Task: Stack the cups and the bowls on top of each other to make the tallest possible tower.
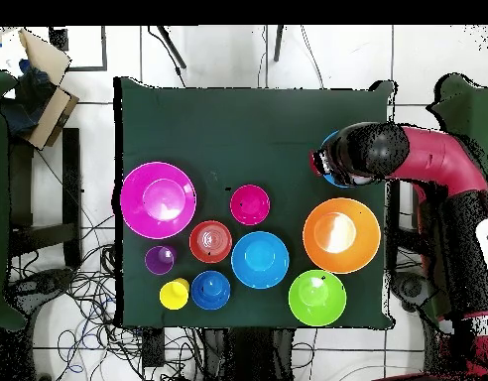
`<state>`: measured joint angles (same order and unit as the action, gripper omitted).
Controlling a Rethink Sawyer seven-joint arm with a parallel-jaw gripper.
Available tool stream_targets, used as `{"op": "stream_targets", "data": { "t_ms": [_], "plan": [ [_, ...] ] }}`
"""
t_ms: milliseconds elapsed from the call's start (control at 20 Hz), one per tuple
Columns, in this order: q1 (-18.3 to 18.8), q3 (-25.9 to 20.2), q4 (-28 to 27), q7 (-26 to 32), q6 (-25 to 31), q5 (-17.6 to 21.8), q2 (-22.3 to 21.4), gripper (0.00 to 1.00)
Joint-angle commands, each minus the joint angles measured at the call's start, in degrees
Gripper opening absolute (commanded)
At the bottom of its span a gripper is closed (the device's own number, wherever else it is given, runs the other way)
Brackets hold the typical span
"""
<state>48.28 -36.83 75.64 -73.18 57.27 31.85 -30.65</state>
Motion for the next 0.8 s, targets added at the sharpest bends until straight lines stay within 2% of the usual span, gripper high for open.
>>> {"op": "stream_targets", "data": {
  "t_ms": [50, 450, 800],
  "plan": [
    [0.34, -0.66, 0.93, 11.88, -3.03, 3.79, 4.94, 1.00],
    [1.13, -1.46, -2.47, 14.25, -1.13, 3.22, 7.70, 1.00],
    [0.13, -1.02, -2.20, 11.44, -2.41, 3.57, 8.26, 1.00]
  ]
}}
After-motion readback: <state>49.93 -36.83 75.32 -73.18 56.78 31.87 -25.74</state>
